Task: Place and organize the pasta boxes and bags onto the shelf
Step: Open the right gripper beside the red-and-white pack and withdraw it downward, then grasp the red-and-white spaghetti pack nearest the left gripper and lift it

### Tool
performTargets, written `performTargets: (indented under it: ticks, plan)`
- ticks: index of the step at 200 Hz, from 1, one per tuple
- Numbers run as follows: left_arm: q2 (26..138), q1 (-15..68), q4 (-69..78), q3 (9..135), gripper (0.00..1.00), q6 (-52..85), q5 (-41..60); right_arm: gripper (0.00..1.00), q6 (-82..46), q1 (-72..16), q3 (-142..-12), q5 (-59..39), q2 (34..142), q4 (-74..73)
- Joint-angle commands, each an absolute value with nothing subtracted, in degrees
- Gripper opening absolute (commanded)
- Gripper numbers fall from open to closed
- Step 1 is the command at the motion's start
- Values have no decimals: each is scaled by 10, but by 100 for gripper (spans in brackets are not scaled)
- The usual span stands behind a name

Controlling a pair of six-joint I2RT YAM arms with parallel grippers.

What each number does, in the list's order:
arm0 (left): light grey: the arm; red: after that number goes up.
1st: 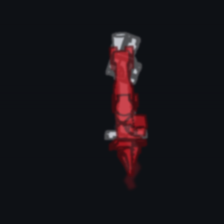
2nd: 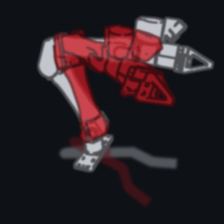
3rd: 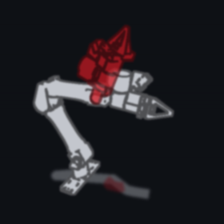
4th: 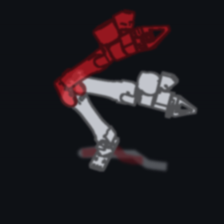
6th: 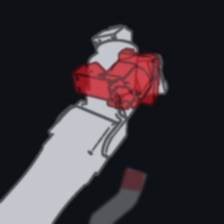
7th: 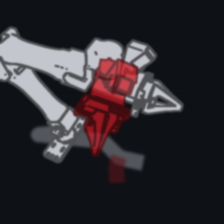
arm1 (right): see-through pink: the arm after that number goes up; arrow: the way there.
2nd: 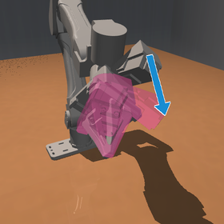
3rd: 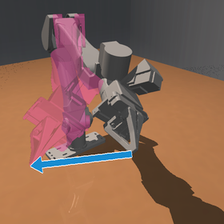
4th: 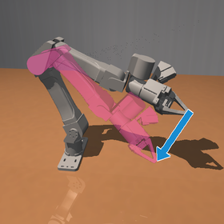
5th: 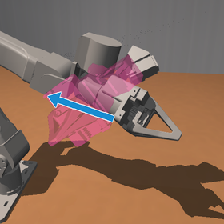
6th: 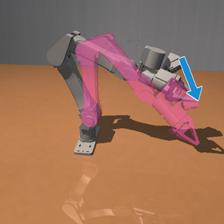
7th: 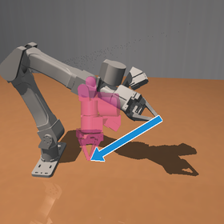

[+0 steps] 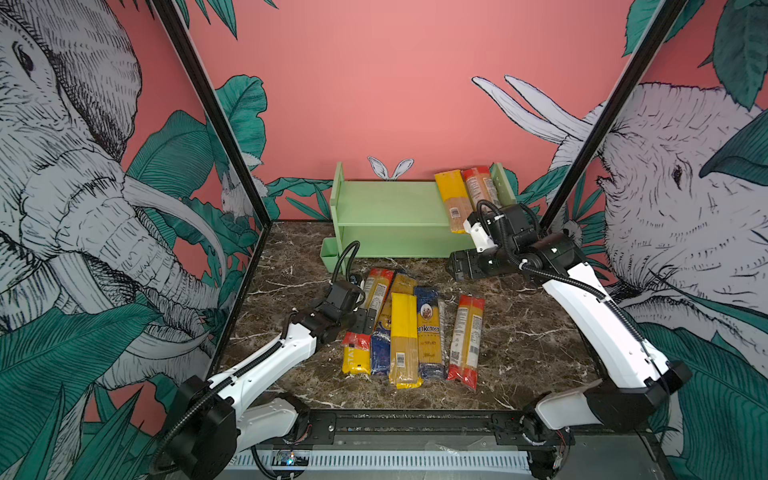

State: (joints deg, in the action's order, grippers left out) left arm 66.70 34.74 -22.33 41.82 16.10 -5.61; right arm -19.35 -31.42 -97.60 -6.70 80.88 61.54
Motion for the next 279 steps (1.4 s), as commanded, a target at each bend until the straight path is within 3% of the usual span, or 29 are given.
performTargets:
  ticks: [1,126,182,198,220,258,267,279]
  plan:
    - [686,350,-213,402,98,174,-35,99,-215,-321,-945,-92,777,600]
    - [817,350,-140,406,99,165,-28,99,-237,-323,-872,-100,716,597]
    - [869,350,-111,401,92,177,-27,99,-231,-323,-889,-97,719,612]
    - [875,350,-108,398,85,178,-24,99,-229,-323,-892,-97,722,615]
    - [876,350,-112,395,62,175,-20,99,-228,-323,-893,-99,725,615]
    - [859,350,-127,390,36,170,-6,99,-226,-323,-893,-107,735,607]
    - [852,350,-132,389,26,167,-3,99,-225,-323,-893,-109,738,604]
    - [844,350,-142,390,6,166,-4,99,-225,-323,-893,-113,743,599]
